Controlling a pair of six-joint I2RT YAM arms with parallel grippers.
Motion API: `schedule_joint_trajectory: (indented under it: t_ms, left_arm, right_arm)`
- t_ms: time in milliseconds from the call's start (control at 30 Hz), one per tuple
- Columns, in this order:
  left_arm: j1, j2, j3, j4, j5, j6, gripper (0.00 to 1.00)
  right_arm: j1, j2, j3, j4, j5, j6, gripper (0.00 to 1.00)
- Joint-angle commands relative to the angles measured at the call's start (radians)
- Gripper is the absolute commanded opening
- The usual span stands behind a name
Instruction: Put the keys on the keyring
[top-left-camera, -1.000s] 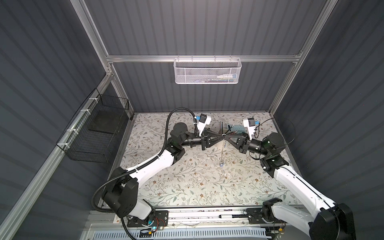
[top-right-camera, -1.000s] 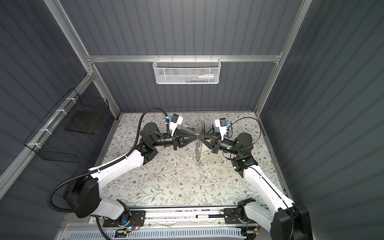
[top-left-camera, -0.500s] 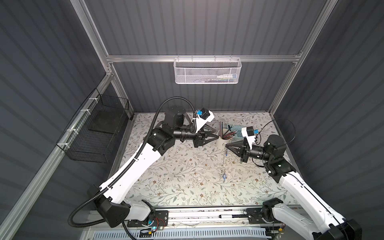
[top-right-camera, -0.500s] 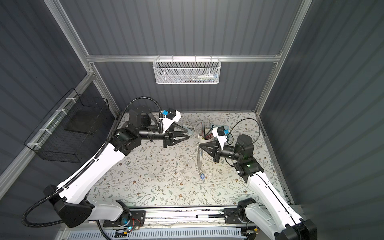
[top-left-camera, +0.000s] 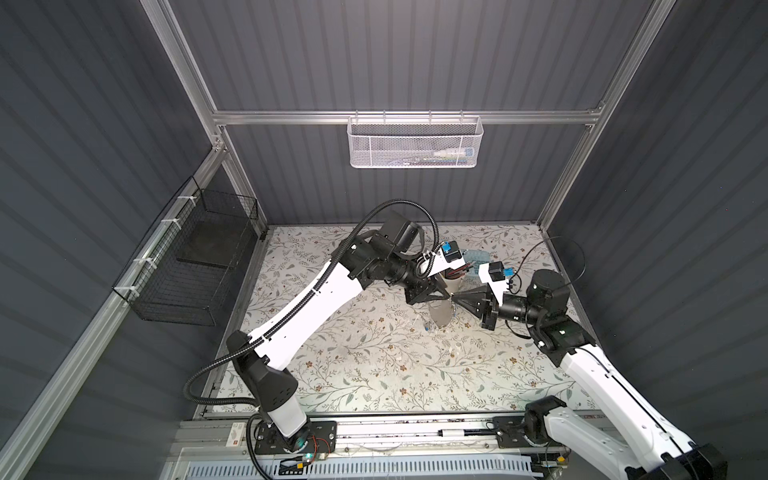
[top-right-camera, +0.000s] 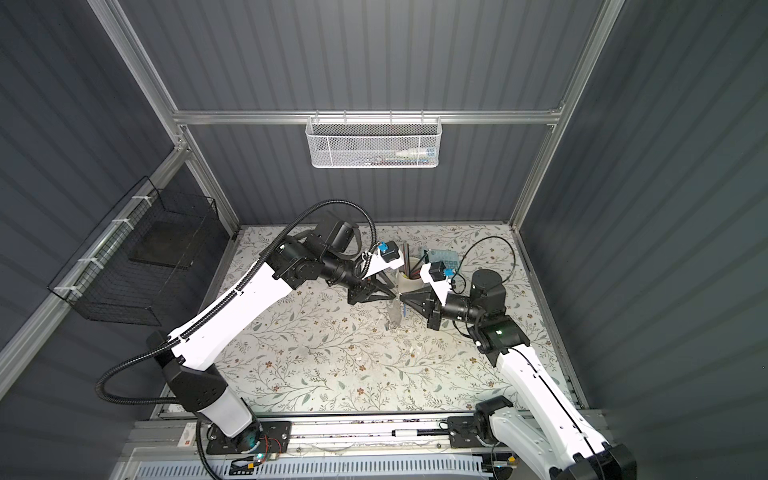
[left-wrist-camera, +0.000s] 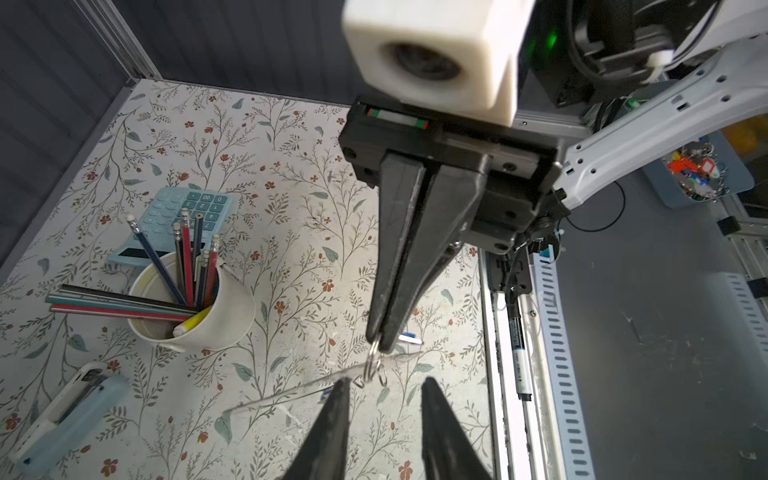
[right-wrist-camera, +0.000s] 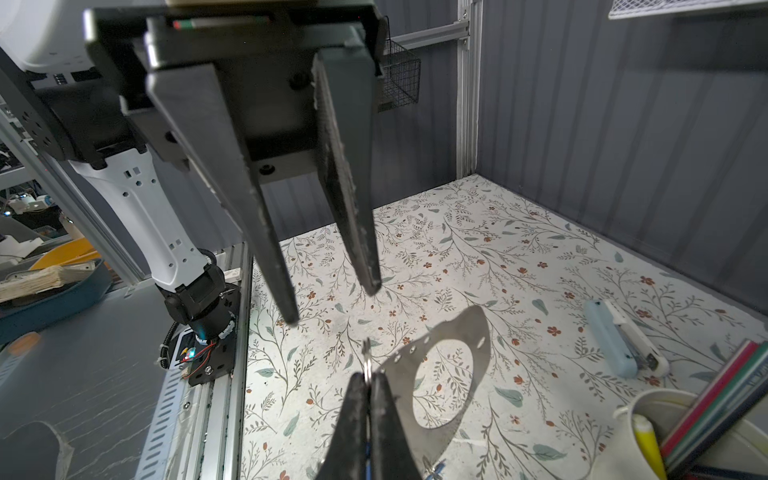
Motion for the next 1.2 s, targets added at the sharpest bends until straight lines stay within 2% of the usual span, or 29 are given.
schedule_joint_trajectory:
  t_ms: [0, 167, 867, 1167]
  left_arm:
    - [-0.008, 0.053, 0.111, -0.131, -0.031, 0.074, 0.29]
    - [-0.017, 0.116, 0.189, -0.211, -0.053, 0.113, 0.26]
    - [-0.032, 0.141, 0.187, -0.172, -0.024, 0.128, 0.3]
    - [-0.042, 0.151, 0.187, -0.159, -0.012, 0.124, 0.19]
  right_arm:
    - [0.007, -0.014, 0.025, -0.011, 0.003, -0.048, 0.0]
    - [0.009, -0.018, 0.022, -0.008, 0.017, -0.06, 0.0]
    - [0.012, -0.012, 0.007, 0.038, -0.004, -0.054, 0.0]
    - [0.014, -0.015, -0.001, 0.052, -0.023, -0.048, 0.0]
